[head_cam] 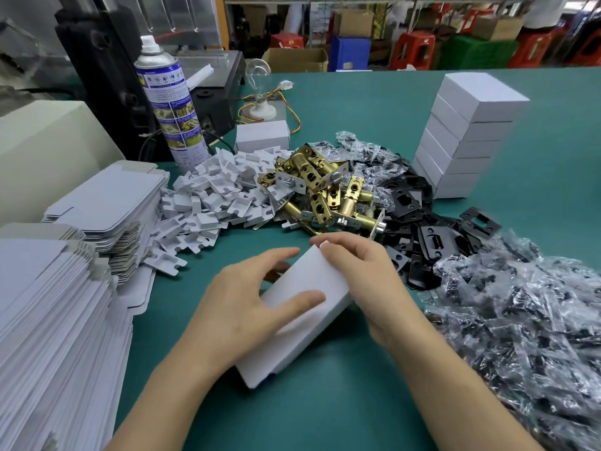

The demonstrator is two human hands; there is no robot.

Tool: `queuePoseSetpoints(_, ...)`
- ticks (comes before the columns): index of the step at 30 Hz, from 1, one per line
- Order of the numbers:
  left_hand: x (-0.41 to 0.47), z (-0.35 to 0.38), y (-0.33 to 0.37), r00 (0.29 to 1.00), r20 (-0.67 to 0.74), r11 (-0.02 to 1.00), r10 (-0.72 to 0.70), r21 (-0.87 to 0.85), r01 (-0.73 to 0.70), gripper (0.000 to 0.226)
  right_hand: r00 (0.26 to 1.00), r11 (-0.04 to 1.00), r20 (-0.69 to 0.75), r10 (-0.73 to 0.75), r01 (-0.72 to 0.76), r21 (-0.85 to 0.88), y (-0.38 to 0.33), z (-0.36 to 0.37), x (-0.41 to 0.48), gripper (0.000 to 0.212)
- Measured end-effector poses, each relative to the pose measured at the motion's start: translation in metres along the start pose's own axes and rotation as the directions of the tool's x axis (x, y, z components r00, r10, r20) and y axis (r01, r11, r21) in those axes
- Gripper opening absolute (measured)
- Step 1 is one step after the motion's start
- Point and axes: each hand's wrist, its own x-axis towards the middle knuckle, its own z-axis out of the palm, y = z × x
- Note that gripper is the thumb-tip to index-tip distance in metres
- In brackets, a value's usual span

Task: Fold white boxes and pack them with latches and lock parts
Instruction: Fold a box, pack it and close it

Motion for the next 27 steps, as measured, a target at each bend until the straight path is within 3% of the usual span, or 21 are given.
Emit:
queuePoseSetpoints(2, -0.005, 0.004, 0.010, 0.998, -0.024, 0.981, 0.054, 0.190, -0.048, 0.101, 0.998, 0.997, -0.058, 0.001, 0.004, 0.076, 0.000, 0.001, 0.000, 0.021)
queuePoseSetpoints(4, -0.006, 0.009, 0.017, 0.996, -0.009, 0.963, 0.086, 0.258, -0.081, 0.109, 0.997, 0.992, -0.082, 0.003, 0.007, 0.124, 0.001, 0.003, 0.000, 0.021)
queuePoseSetpoints(10, -0.007, 0.007, 0.015, 0.984, -0.053, 0.961, 0.168, 0.231, -0.152, 0.086, 1.000, 0.980, 0.002, 0.025, -0.024, 0.198, -0.004, -0.001, 0.000, 0.021)
queuePoseSetpoints(27, -0.007, 0.010, 0.008, 0.973, -0.068, 0.948, 0.222, 0.247, -0.199, 0.080, 0.999, 0.966, 0.053, 0.001, -0.015, 0.258, -0.002, 0.006, -0.005, 0.028)
